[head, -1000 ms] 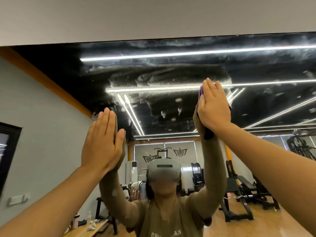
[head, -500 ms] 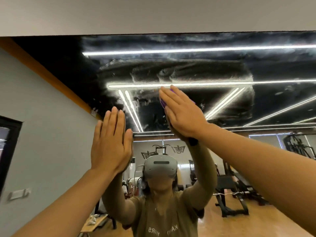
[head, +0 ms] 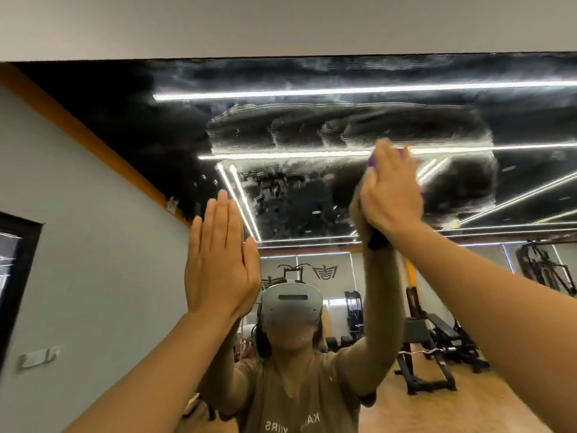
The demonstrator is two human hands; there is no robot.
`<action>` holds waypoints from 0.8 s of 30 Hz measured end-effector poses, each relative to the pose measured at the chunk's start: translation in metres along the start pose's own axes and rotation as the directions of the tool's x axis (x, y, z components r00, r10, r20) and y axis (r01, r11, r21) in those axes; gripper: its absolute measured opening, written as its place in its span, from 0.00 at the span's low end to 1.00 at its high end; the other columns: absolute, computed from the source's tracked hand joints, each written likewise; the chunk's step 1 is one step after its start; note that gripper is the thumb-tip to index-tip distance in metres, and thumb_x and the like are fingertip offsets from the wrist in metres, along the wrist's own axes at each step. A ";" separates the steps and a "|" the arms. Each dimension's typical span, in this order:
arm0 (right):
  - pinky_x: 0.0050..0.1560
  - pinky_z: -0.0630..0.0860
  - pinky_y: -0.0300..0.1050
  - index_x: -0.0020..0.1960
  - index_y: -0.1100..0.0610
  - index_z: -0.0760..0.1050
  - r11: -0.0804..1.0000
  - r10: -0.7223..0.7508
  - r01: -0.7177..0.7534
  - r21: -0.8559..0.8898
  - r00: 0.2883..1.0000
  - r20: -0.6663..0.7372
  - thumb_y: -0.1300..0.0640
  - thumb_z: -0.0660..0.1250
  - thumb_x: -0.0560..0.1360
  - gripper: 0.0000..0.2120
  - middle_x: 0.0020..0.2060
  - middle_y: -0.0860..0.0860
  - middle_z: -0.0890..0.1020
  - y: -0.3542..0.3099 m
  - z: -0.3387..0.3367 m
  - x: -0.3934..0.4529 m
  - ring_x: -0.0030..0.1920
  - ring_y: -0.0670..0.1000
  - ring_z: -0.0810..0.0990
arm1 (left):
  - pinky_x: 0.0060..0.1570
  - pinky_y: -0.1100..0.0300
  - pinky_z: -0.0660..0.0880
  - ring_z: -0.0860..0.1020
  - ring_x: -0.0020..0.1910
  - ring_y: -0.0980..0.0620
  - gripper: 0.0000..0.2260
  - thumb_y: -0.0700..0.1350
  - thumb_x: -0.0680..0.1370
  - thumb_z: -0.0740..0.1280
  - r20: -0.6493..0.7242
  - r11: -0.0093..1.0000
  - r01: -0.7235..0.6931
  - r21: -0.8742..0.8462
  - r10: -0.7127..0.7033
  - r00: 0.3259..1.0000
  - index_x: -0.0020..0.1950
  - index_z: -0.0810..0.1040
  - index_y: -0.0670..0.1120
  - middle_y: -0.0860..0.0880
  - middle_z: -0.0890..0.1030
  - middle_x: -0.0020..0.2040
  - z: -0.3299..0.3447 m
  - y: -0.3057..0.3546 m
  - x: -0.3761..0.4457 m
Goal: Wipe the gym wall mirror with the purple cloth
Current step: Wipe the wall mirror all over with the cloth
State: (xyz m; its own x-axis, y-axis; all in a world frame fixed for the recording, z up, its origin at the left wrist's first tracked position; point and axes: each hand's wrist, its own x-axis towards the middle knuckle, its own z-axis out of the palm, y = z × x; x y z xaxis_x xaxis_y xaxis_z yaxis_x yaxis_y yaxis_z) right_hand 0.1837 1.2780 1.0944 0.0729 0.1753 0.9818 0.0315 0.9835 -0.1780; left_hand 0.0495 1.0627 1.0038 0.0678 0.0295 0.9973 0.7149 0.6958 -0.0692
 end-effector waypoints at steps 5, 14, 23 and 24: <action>0.78 0.38 0.47 0.82 0.59 0.52 0.910 -0.402 0.411 -0.048 0.905 0.136 0.55 0.50 0.86 0.26 0.81 0.53 0.55 -0.095 0.040 -0.031 0.81 0.57 0.46 | 0.78 0.59 0.35 0.43 0.82 0.52 0.30 0.53 0.82 0.42 -0.020 0.995 0.100 0.003 -0.100 0.995 0.82 0.49 0.43 0.46 0.47 0.83 0.003 -0.003 -0.004; 0.77 0.38 0.40 0.81 0.56 0.58 0.937 -0.348 0.344 0.057 0.923 0.162 0.48 0.48 0.81 0.30 0.81 0.51 0.58 -0.041 0.017 -0.009 0.81 0.51 0.49 | 0.76 0.65 0.37 0.50 0.81 0.53 0.27 0.52 0.82 0.45 0.001 0.999 0.010 -0.036 -0.010 1.000 0.81 0.52 0.44 0.51 0.52 0.81 -0.011 -0.017 -0.006; 0.80 0.46 0.53 0.81 0.61 0.55 0.993 0.055 -0.058 -0.103 0.998 -0.030 0.56 0.51 0.85 0.25 0.81 0.56 0.56 -0.024 0.009 -0.002 0.80 0.60 0.50 | 0.77 0.63 0.36 0.43 0.81 0.57 0.28 0.53 0.83 0.46 0.027 0.998 -0.038 -0.048 0.039 0.999 0.83 0.50 0.45 0.49 0.49 0.83 -0.016 -0.036 -0.009; 0.80 0.45 0.53 0.81 0.61 0.54 0.993 0.039 -0.040 -0.111 0.999 -0.013 0.56 0.51 0.85 0.26 0.81 0.56 0.55 -0.034 0.014 -0.001 0.80 0.61 0.49 | 0.77 0.62 0.35 0.40 0.81 0.57 0.29 0.53 0.83 0.45 0.009 0.999 0.000 -0.046 0.000 1.000 0.83 0.47 0.45 0.49 0.46 0.83 -0.015 -0.035 -0.010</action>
State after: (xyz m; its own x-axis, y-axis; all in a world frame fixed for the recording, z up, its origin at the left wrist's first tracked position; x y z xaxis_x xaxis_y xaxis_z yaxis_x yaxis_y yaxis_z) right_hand 0.1688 1.2445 1.1004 0.0871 0.2129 0.9732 0.1389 0.9648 -0.2235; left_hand 0.0338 1.0271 0.9960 0.0620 0.0358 0.9974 0.7464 0.6618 -0.0702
